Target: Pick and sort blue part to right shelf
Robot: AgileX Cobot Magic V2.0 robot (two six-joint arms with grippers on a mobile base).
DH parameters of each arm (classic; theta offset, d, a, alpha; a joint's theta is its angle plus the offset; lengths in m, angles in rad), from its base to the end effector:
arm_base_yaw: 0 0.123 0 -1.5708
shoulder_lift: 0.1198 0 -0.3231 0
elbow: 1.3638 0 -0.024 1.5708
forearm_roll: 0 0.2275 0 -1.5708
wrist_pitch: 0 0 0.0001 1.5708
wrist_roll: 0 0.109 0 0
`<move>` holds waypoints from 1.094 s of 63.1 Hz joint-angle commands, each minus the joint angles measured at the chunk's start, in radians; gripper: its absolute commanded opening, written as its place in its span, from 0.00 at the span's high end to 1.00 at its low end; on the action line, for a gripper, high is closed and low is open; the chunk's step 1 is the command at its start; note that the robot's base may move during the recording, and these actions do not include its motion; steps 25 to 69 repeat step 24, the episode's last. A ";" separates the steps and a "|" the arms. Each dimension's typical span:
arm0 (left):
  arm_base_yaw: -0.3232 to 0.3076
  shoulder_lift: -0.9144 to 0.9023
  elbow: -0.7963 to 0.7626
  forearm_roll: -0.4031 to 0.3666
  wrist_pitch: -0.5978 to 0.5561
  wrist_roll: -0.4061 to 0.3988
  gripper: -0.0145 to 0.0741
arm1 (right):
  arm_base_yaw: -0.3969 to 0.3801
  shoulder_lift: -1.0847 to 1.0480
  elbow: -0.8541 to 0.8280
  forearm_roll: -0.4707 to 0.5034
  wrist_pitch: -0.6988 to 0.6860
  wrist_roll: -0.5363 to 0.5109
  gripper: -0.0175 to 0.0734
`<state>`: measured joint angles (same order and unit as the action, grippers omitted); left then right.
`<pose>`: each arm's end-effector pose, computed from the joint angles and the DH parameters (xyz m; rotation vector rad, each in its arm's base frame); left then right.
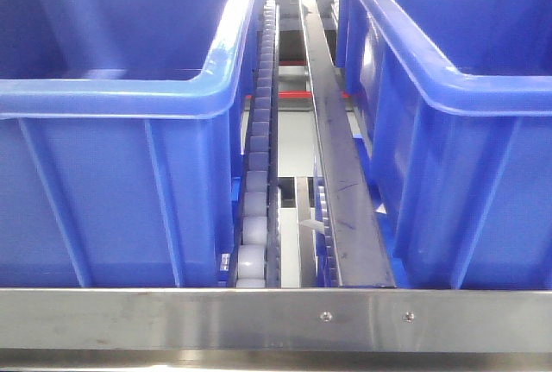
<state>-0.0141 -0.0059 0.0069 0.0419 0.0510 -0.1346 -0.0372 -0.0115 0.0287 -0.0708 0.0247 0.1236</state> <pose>0.0125 0.0001 0.2070 -0.0621 1.5349 -0.0833 0.0129 -0.0007 0.2026 0.0700 1.5238 0.0111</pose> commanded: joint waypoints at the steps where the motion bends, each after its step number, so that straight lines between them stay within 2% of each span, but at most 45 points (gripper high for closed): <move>1: 0.000 -0.021 0.024 -0.009 -0.089 -0.001 0.70 | -0.004 -0.020 -0.020 -0.010 -0.098 -0.010 0.77; 69: 0.000 -0.021 0.024 -0.009 -0.089 -0.001 0.70 | -0.004 -0.020 -0.020 -0.010 -0.098 -0.010 0.77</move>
